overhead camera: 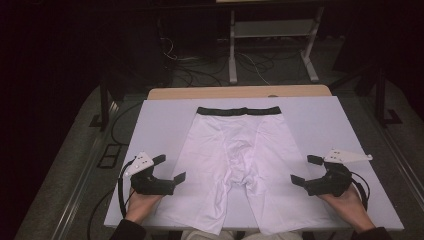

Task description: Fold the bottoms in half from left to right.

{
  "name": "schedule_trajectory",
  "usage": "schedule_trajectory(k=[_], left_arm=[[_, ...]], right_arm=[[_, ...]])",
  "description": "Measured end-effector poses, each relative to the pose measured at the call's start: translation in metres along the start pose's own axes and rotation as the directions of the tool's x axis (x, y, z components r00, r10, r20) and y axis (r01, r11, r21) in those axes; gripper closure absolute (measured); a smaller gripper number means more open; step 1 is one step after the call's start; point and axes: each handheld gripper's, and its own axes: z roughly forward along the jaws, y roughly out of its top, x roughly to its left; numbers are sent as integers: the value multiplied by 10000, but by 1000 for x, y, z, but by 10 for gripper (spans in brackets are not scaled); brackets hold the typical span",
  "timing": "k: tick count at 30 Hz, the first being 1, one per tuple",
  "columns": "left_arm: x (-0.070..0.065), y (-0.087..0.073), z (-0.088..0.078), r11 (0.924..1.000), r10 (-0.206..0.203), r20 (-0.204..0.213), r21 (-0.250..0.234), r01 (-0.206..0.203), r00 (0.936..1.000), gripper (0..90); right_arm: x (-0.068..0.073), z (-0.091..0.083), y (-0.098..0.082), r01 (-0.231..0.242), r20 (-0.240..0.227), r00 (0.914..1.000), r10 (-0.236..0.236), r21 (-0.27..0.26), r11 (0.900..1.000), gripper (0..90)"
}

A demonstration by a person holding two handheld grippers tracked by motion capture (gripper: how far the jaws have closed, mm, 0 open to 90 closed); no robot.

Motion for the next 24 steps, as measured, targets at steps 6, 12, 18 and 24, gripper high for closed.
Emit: schedule_trajectory(k=[6,12,18,24], left_arm=[[0,-1,1,10000,-26,188,30,26,9998,0],[-5,0,4,9997,204,580,119,-211,9981,0],[-6,0,6,9996,231,643,154,-241,9977,0],[-7,0,6,9993,302,645,213,-317,9975,0]], right_arm=[[0,-1,0,40,-17,10000,-40,-21,10000,0],[2,0,0,131,-70,9999,-131,19,9999,0],[2,0,0,95,-100,9999,-95,34,9999,0],[3,-1,2,144,-119,9998,-144,-15,9999,0]])
